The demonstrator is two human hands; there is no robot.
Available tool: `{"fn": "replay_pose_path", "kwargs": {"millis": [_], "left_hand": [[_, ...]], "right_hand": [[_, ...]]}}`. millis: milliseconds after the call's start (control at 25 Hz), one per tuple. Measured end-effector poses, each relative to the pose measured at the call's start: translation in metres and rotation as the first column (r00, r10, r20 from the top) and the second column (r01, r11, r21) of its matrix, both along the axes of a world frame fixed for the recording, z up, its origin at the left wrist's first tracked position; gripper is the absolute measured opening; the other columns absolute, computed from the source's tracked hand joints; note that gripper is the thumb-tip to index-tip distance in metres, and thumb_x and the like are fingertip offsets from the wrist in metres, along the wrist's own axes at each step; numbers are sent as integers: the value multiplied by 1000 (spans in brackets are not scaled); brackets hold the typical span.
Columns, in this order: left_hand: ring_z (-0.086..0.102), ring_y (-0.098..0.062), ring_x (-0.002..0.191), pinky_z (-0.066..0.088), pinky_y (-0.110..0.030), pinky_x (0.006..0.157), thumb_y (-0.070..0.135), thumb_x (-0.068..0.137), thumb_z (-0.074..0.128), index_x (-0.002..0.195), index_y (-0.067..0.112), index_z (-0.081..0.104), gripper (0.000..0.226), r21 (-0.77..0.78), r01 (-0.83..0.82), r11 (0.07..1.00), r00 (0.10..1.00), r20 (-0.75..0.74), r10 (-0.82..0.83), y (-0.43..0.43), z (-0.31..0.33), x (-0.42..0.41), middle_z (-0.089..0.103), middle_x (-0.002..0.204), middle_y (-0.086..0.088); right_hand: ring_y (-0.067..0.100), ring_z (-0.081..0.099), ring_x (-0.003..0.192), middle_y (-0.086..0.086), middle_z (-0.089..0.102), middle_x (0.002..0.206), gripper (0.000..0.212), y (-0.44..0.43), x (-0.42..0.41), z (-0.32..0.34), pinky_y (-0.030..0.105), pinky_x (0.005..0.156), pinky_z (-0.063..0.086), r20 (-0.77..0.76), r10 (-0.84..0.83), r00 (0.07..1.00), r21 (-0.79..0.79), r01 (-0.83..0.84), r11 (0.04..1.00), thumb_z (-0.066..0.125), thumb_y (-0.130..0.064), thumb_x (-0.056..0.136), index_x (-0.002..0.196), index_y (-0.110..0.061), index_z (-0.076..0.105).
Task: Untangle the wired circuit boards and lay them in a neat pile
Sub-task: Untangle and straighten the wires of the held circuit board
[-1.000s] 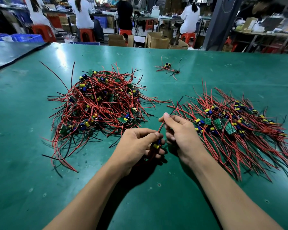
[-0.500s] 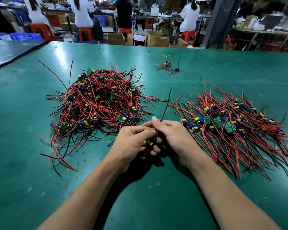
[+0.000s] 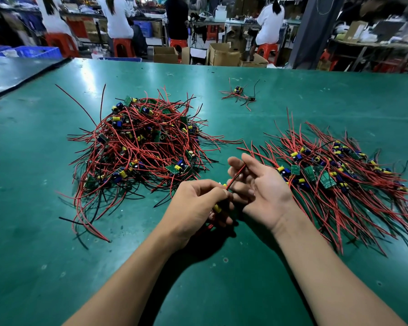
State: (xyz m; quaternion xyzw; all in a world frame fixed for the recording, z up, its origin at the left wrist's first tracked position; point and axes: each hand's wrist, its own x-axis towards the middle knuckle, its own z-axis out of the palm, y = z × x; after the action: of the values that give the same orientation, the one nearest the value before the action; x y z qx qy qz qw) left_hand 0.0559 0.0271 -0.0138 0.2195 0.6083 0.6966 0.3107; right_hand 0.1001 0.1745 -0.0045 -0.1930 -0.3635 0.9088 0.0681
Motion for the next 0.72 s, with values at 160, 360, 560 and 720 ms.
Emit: {"fn": "replay_pose_path", "kwargs": {"millis": [160, 360, 560, 720], "left_hand": [[60, -23, 46, 49, -25, 45, 14, 95, 61, 81, 9, 73, 19, 15, 5, 1000, 999, -38, -4, 0, 0, 2, 66, 65, -15], [58, -21, 46, 48, -24, 44, 12, 95, 60, 86, 9, 74, 17, 25, -27, 999, 999, -46, 28, -2, -1, -3, 64, 64, -13], [57, -22, 43, 47, -23, 43, 7, 94, 61, 80, 7, 75, 20, 31, -34, 999, 999, -7, 34, -4, -1, -6, 64, 63, -17], [55, -21, 40, 44, -23, 41, 7, 91, 63, 74, 8, 73, 20, 37, -3, 999, 999, 32, 2, -5, 1, -6, 64, 61, -18]], "right_hand": [[4, 27, 35, -6, 39, 55, 49, -8, 1, -5, 16, 37, 19, 89, -10, 996, 428, -30, 903, 49, -47, 102, 83, -15, 81], [22, 49, 37, 9, 49, 49, 36, -23, 11, -4, 27, 42, 46, 105, 178, 979, 489, -206, 848, 69, -41, 91, 93, -4, 69], [22, 51, 35, 12, 51, 50, 36, -27, 6, -3, 25, 39, 48, 98, 102, 990, 489, -137, 861, 64, -40, 97, 94, -6, 76], [5, 41, 32, -5, 48, 42, 34, -18, 0, -7, 13, 34, 31, 60, -107, 992, 644, 43, 764, 58, -42, 100, 92, -15, 78]]}}
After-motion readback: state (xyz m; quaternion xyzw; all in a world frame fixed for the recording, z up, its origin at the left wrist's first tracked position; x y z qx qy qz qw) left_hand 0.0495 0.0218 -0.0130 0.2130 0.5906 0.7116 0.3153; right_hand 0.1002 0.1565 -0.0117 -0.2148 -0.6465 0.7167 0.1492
